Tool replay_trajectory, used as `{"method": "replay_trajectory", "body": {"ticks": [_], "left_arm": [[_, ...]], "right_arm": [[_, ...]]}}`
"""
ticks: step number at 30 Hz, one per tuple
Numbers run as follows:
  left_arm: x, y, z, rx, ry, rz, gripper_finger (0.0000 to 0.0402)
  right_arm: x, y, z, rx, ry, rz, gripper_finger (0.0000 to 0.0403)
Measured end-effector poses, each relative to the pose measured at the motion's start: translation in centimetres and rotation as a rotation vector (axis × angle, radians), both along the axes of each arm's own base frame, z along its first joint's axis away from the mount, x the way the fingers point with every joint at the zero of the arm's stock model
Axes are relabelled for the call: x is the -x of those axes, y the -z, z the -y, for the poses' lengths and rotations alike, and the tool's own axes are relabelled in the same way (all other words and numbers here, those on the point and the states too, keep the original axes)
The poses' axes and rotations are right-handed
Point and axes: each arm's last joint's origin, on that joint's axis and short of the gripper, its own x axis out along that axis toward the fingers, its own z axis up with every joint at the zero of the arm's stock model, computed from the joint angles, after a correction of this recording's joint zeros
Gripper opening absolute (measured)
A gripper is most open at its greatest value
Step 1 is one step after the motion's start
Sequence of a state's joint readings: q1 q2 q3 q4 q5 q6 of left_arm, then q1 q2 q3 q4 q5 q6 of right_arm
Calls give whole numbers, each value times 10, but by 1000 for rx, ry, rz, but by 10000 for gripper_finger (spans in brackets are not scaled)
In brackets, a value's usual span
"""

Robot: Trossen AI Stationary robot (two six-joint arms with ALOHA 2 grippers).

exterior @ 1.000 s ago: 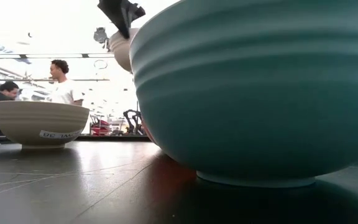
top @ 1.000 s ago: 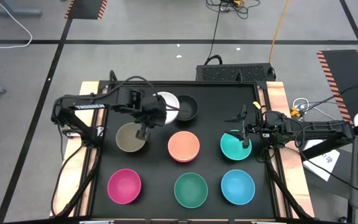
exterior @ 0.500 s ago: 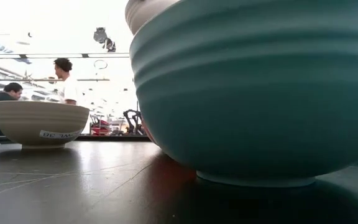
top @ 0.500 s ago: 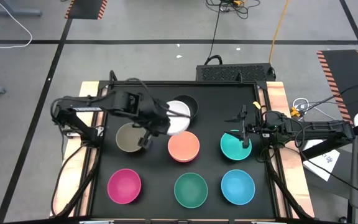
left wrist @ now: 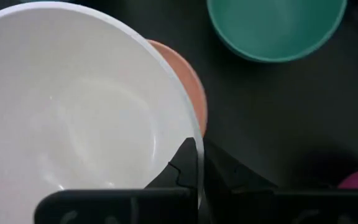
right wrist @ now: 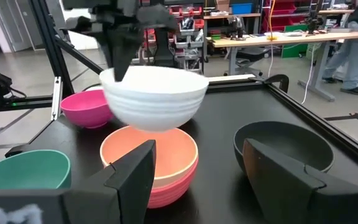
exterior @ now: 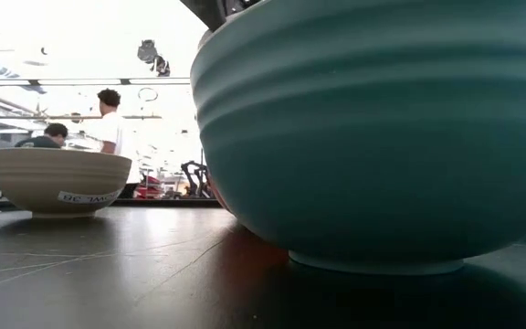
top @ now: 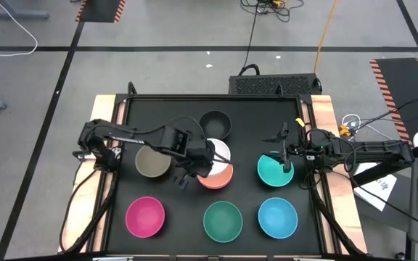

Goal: Nest bowls inside each other
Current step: Stack the white bowl on the light orange bowl

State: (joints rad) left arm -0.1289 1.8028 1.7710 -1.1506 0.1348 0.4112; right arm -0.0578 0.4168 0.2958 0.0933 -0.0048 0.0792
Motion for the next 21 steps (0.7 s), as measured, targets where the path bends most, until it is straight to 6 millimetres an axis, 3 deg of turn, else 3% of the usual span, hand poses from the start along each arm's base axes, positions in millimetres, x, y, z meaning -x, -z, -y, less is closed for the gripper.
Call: {"method": "replay_trajectory", "body": {"ticks": [12, 21], "left_arm": [[-7, 5, 31, 19, 59, 56, 6], [-13, 12, 30, 13, 58, 51, 6]], "right_arm": [[0, 0, 0, 0, 0, -1, 236], [0, 0, 0, -5, 0, -1, 236]]}}
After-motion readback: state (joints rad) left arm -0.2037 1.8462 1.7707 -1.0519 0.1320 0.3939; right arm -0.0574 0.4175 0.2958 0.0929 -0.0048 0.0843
